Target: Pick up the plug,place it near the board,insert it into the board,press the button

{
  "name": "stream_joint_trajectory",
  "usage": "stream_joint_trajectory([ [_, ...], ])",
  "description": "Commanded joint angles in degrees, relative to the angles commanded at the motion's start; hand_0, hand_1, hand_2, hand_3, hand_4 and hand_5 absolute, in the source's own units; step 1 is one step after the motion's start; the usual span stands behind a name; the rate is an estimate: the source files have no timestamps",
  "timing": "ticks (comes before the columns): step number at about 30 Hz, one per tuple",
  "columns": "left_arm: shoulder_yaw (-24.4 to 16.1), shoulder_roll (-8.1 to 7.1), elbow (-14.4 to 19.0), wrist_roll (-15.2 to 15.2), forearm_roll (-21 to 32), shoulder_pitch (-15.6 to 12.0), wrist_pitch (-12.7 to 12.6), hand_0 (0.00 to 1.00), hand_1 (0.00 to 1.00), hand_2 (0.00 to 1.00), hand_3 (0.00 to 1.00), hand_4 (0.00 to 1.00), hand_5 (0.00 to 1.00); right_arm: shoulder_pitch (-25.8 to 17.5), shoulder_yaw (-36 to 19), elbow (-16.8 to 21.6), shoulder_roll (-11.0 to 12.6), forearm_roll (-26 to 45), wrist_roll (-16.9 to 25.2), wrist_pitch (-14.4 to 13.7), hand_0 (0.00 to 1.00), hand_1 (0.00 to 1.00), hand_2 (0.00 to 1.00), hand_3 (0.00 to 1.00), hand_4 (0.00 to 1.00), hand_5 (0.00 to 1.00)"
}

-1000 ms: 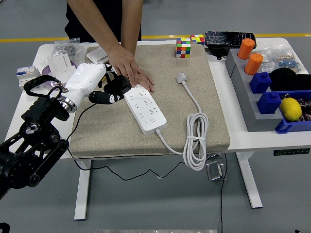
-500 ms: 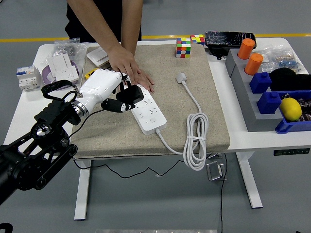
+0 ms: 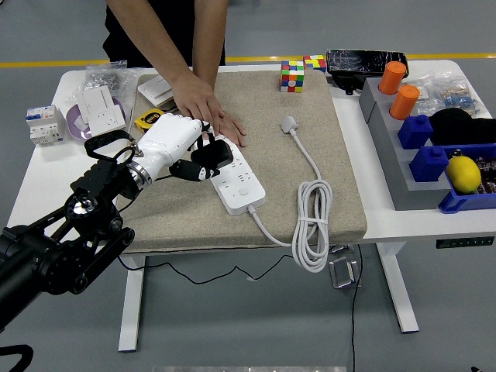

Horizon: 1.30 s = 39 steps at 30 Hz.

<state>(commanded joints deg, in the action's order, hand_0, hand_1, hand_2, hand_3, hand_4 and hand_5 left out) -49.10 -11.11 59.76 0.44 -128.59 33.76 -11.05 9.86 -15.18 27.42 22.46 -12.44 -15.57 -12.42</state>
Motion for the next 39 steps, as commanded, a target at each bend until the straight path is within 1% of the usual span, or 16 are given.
stream_joint_trajectory([
  [3, 0.79, 0.69, -3.21, -0.28, 0.12, 0.90, -0.52, 0.418, 0.373, 0.297, 0.374, 0.643, 0.156, 0.03, 0.00, 0.01, -0.06, -0.04, 0.00, 0.00, 0.857, 0.793, 0.771, 0.784, 0.998, 0.923],
  [7, 1.35, 1.45, -6.52, -0.58, 0.53, 1.74, -0.97, 0.418, 0.379, 0.302, 0.376, 0.643, 0.155, -0.01, 0.09, 0.00, -0.08, -0.03, -0.03, -0.02, 0.857, 0.792, 0.770, 0.784, 0.998, 0.924],
  [11, 0.85, 2.14, -8.47, -0.83, 0.54, 2.20, -1.77, 0.418, 0.379, 0.302, 0.376, 0.643, 0.155, 0.03, 0.14, -0.01, -0.07, 0.00, -0.02, -0.04, 0.857, 0.792, 0.770, 0.784, 0.998, 0.924],
  [12, 0.51, 2.38, -8.89, -0.76, 0.61, 2.25, -1.48, 0.418, 0.379, 0.302, 0.376, 0.643, 0.155, 0.10, 0.27, -0.04, -0.07, 0.09, -0.02, -0.06, 0.857, 0.792, 0.770, 0.784, 0.998, 0.924],
  [17, 0.59, 2.76, -9.64, -0.70, 0.52, 2.42, -1.16, 0.419, 0.387, 0.307, 0.378, 0.638, 0.149, 0.35, 0.26, 0.05, -0.20, -0.03, -0.03, -0.08, 0.855, 0.792, 0.770, 0.783, 0.998, 0.924],
  [25, 0.60, 2.56, -9.92, -0.45, -0.05, 2.82, -0.86, 0.420, 0.401, 0.309, 0.379, 0.636, 0.149, 0.39, 0.46, 0.04, 0.04, 0.11, -0.02, -0.16, 0.855, 0.791, 0.770, 0.783, 0.998, 0.924],
  [32, 1.74, 3.13, -10.21, -0.51, 0.16, 3.00, -0.88, 0.421, 0.401, 0.310, 0.379, 0.635, 0.150, 0.38, 0.40, 0.08, -0.04, 0.05, -0.01, -0.16, 0.855, 0.792, 0.770, 0.783, 0.998, 0.924],
  [39, 1.62, 3.46, -11.21, -0.63, 0.04, 3.15, -1.35, 0.420, 0.403, 0.311, 0.378, 0.632, 0.151, 0.42, 0.51, 0.07, -0.02, 0.05, -0.05, -0.19, 0.855, 0.792, 0.770, 0.783, 0.998, 0.923],
])
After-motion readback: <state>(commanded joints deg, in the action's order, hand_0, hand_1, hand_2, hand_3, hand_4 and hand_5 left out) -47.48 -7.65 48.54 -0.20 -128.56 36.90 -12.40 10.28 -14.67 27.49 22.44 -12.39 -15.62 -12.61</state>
